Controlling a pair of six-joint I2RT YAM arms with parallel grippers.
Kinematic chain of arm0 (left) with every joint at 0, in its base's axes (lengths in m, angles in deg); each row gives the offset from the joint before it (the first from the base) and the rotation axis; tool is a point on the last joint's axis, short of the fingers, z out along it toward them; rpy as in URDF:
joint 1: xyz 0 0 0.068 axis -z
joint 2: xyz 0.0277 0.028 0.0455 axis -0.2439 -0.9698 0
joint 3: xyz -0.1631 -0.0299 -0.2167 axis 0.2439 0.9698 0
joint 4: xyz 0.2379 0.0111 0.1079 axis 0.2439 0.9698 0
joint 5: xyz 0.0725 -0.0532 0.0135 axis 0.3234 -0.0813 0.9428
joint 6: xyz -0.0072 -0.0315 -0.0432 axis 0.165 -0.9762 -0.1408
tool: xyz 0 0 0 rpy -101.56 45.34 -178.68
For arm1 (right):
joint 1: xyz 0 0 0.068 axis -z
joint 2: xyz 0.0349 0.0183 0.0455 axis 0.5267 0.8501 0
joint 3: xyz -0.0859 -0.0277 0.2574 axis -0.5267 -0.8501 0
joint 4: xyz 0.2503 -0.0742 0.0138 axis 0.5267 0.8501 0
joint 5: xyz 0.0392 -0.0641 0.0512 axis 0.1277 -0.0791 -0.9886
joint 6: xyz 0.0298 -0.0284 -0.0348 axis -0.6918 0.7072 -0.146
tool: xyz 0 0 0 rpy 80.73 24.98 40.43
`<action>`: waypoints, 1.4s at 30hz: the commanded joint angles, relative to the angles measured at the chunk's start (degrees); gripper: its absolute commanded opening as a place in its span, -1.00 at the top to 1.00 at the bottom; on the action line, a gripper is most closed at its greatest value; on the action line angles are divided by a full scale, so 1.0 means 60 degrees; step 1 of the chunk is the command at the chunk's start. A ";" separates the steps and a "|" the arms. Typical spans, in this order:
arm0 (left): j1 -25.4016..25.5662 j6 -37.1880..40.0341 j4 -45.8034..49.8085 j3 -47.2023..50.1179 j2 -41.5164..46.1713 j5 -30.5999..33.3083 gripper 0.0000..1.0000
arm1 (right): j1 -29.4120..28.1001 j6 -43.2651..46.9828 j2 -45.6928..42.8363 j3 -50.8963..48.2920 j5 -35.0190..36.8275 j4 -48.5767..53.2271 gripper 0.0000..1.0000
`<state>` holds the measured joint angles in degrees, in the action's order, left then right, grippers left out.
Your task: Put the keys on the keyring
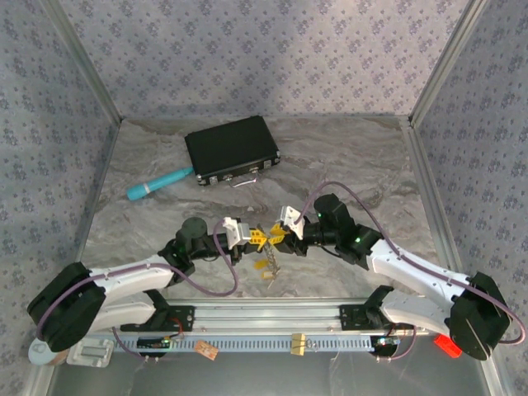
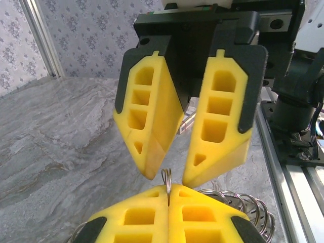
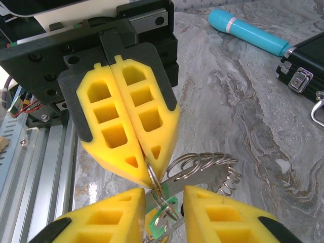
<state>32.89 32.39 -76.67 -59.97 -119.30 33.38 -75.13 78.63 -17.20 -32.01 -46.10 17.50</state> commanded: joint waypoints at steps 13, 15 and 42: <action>0.0023 -0.0195 -0.0843 0.0125 0.0363 -0.0420 1.00 | -0.0032 0.0295 0.0356 0.0492 -0.0729 -0.0048 1.00; 0.0025 -0.0169 -0.0533 0.0061 0.0417 -0.0106 0.79 | -0.0034 0.0382 0.0326 0.0577 -0.0738 0.0124 1.00; 0.0048 0.1278 0.3524 -0.1074 0.1110 0.0198 0.69 | -0.1200 0.2931 0.1781 0.3418 0.1685 0.4933 1.00</action>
<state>32.93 39.34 -55.64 -64.59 -112.94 35.89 -81.65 94.65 -7.13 -13.87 -36.81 44.64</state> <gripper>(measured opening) 0.156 0.052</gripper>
